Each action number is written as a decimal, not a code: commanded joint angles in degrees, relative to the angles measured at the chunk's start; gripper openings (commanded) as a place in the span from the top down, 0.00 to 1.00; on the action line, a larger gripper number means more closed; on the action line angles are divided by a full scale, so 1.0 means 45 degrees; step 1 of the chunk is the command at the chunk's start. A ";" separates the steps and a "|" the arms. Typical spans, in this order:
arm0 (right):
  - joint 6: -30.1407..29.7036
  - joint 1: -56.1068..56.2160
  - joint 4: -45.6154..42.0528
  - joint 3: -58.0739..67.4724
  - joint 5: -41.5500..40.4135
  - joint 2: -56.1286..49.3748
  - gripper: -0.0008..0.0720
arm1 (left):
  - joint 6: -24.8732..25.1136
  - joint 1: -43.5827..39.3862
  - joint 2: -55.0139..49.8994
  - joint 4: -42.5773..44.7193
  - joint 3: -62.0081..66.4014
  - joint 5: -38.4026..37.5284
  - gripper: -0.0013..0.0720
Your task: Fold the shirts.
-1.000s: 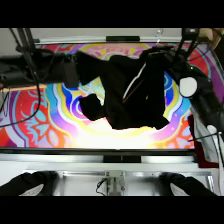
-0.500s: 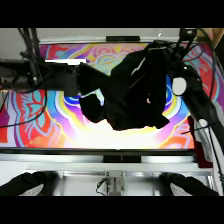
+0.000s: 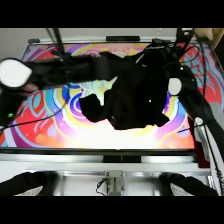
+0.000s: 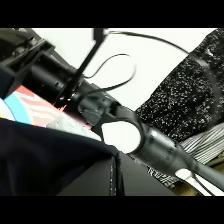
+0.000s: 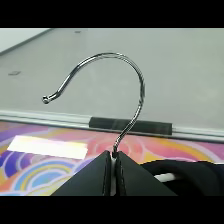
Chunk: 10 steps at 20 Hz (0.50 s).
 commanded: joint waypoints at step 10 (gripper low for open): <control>-0.0355 0.0253 0.0670 0.0010 0.0923 0.2875 0.90 | 0.0656 -0.1647 -0.3492 0.0049 0.0005 -0.0083 0.54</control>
